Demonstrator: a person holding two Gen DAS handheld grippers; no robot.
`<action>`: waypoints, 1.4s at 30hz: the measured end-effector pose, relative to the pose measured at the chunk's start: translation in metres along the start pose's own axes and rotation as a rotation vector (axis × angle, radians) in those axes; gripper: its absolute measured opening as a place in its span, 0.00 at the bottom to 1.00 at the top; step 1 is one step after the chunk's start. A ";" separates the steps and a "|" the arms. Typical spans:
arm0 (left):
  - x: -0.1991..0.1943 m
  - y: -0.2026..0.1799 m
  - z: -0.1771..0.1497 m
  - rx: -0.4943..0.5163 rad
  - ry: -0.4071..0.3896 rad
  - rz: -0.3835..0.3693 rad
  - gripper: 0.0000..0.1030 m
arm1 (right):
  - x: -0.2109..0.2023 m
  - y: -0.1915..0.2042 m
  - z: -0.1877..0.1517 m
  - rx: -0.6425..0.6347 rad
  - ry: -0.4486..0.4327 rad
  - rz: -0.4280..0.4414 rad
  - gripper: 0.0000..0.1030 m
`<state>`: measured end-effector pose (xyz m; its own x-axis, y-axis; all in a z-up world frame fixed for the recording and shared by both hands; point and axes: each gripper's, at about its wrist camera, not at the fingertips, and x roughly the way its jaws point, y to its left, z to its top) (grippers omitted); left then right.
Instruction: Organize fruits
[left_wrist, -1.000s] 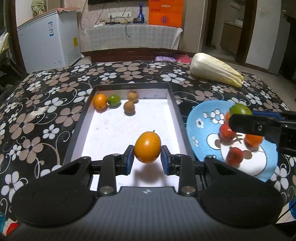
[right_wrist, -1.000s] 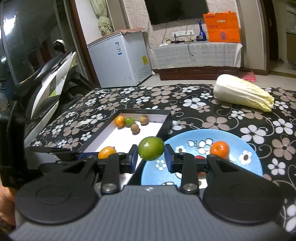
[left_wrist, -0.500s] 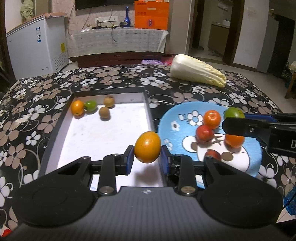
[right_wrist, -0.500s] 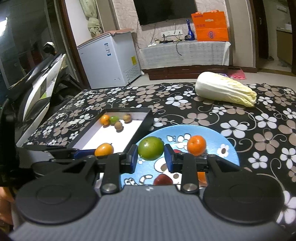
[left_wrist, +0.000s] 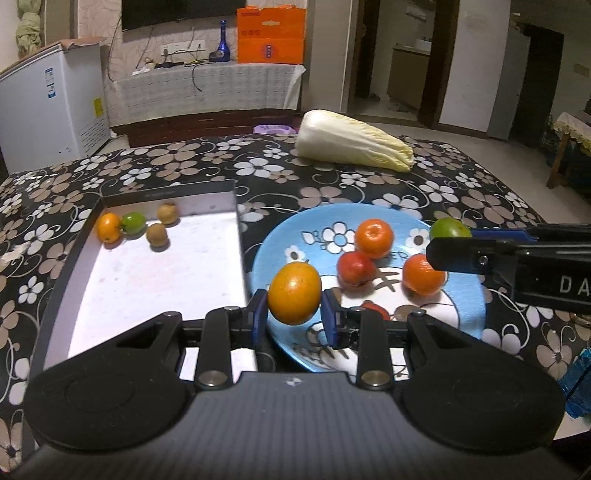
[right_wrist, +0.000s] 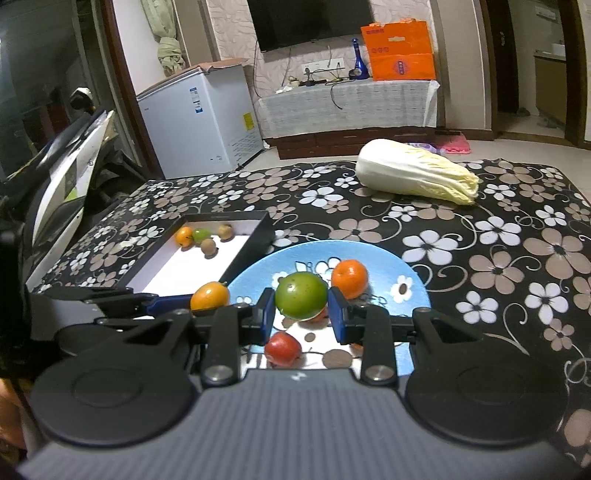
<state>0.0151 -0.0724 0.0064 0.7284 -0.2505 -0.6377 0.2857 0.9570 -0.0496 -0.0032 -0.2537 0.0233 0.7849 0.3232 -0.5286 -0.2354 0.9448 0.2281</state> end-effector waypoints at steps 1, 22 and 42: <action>0.000 -0.001 0.000 0.002 0.000 -0.005 0.35 | -0.001 -0.001 -0.001 0.001 0.000 -0.003 0.33; 0.016 -0.009 0.014 -0.005 -0.015 -0.053 0.35 | 0.002 -0.007 -0.003 -0.002 0.019 -0.009 0.33; 0.030 -0.016 0.024 -0.015 -0.015 -0.096 0.35 | 0.007 -0.011 -0.005 -0.008 0.042 -0.017 0.33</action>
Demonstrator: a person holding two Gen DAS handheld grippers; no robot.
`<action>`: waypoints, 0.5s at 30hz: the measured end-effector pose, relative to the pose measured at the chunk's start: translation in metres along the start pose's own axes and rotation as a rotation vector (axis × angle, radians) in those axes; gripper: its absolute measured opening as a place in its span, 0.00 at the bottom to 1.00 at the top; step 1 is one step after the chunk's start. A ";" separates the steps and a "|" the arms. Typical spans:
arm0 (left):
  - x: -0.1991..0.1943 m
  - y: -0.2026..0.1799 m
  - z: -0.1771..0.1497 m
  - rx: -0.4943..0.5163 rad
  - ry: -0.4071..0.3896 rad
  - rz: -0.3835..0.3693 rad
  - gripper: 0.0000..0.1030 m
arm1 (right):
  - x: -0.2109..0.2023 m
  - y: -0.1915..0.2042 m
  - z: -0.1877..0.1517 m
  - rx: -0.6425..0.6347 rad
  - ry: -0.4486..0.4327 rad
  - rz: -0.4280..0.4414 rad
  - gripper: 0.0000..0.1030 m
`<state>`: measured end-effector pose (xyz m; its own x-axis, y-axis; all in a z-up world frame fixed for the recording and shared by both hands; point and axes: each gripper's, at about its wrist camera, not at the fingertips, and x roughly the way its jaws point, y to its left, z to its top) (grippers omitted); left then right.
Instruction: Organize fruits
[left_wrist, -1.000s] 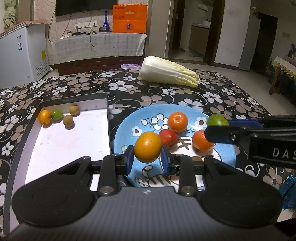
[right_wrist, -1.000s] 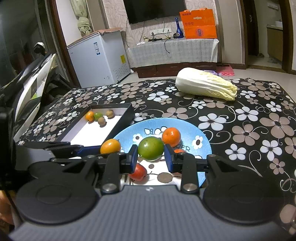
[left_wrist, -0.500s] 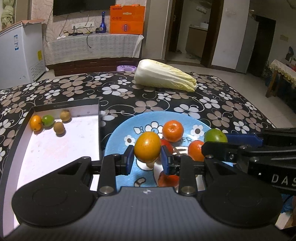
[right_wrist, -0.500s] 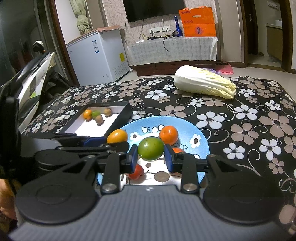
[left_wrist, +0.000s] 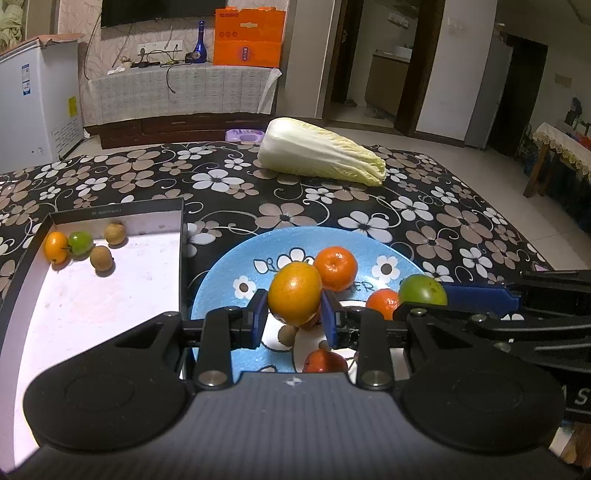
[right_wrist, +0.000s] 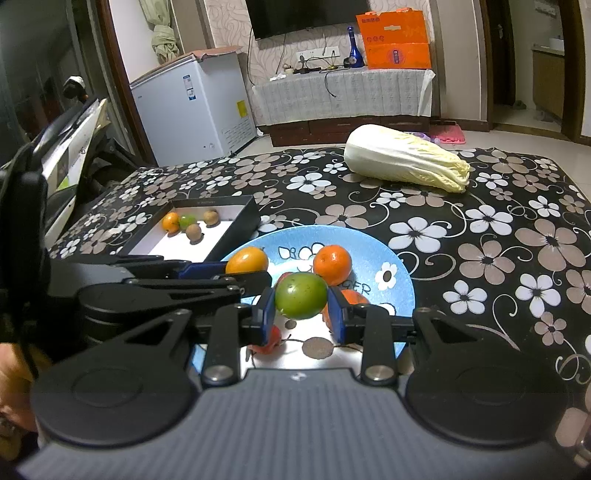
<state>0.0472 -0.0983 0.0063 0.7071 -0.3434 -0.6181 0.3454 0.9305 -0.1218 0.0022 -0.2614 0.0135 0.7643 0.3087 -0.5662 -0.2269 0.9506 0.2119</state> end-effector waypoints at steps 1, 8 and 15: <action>0.000 0.000 0.000 0.000 -0.001 -0.001 0.35 | 0.000 0.000 0.000 -0.001 0.000 -0.001 0.33; 0.002 0.002 0.001 -0.018 0.007 -0.004 0.35 | 0.000 -0.001 -0.001 -0.003 0.001 -0.011 0.33; 0.009 0.001 0.001 -0.026 0.021 -0.022 0.35 | 0.004 -0.001 -0.003 -0.012 0.037 -0.035 0.33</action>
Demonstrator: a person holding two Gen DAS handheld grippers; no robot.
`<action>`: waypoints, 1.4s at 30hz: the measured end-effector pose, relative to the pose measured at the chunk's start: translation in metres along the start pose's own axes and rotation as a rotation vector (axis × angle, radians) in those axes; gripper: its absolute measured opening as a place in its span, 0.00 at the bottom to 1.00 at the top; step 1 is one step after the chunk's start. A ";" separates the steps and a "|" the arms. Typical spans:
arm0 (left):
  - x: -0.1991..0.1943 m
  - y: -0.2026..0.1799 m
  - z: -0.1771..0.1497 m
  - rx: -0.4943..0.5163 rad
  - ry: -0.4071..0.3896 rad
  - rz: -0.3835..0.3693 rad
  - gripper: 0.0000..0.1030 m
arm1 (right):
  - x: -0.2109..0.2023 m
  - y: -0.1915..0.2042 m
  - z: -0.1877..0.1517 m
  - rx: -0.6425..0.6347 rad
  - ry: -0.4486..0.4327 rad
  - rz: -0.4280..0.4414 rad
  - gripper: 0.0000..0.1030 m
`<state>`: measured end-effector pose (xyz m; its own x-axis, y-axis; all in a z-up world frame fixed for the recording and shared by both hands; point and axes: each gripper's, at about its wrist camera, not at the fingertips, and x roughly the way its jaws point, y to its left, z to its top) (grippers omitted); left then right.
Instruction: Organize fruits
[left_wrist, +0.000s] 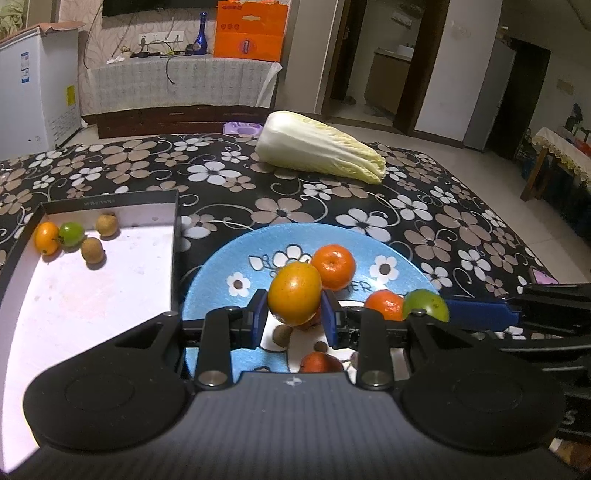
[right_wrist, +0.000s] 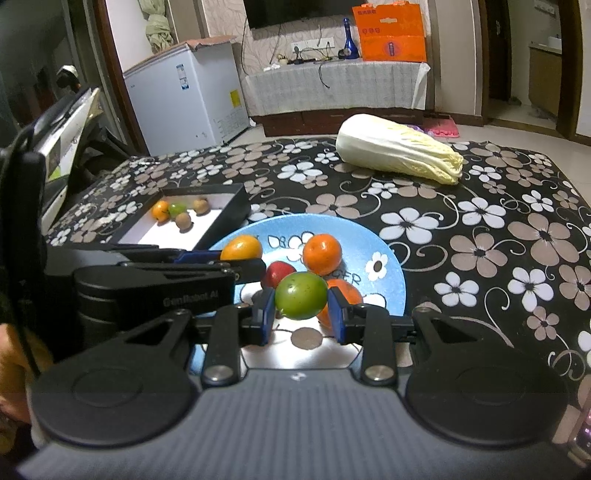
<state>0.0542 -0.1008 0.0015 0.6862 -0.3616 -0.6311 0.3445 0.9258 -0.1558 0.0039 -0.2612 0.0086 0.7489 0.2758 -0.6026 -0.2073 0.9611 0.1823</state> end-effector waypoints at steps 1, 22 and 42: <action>0.000 -0.001 -0.001 0.004 -0.001 0.000 0.35 | 0.001 0.000 0.000 -0.003 0.005 -0.005 0.33; 0.007 -0.013 -0.009 0.043 0.026 -0.033 0.35 | 0.007 -0.012 -0.003 0.009 0.047 -0.070 0.33; 0.006 -0.012 -0.008 0.030 0.020 -0.044 0.38 | 0.010 -0.012 -0.005 0.005 0.063 -0.091 0.33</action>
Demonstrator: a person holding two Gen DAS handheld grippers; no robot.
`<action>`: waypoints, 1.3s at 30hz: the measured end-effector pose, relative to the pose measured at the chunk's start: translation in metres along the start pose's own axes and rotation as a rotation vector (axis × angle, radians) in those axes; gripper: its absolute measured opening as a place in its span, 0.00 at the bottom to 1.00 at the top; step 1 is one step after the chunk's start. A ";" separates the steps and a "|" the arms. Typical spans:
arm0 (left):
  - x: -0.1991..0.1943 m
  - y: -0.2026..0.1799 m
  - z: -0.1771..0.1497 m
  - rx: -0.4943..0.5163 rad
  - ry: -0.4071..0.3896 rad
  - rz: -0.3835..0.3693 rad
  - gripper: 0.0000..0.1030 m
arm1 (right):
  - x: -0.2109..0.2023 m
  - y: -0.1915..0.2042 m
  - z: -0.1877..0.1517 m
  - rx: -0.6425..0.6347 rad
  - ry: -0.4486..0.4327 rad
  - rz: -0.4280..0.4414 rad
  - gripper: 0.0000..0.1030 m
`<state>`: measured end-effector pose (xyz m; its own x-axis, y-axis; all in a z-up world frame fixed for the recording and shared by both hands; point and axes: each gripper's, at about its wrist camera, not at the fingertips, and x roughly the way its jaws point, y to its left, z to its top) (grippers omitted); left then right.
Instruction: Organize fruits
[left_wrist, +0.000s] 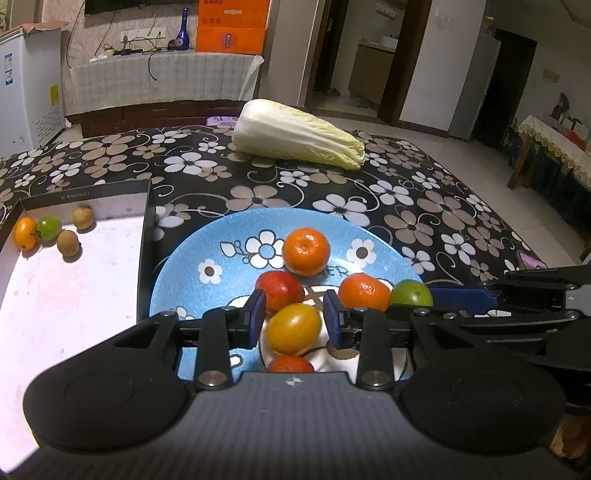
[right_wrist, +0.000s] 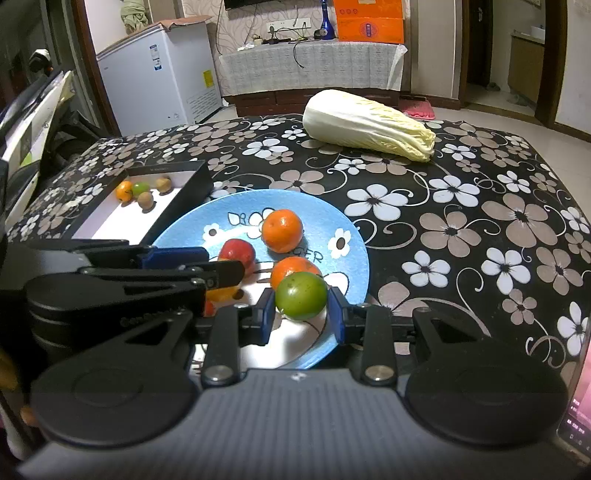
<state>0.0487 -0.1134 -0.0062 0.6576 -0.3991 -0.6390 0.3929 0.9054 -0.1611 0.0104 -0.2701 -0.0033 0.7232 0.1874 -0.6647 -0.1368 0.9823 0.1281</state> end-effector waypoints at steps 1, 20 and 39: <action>0.000 0.000 0.000 0.002 -0.002 -0.001 0.38 | 0.000 0.000 0.000 0.002 0.001 0.001 0.33; -0.022 0.020 0.005 -0.031 -0.043 -0.006 0.38 | 0.022 0.004 0.002 0.003 0.037 0.008 0.33; -0.043 0.057 0.009 -0.077 -0.069 0.061 0.43 | 0.035 0.008 0.010 0.021 0.033 -0.019 0.33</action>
<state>0.0489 -0.0459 0.0190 0.7222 -0.3499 -0.5966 0.3025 0.9355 -0.1824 0.0408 -0.2561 -0.0183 0.7031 0.1685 -0.6909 -0.1084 0.9856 0.1301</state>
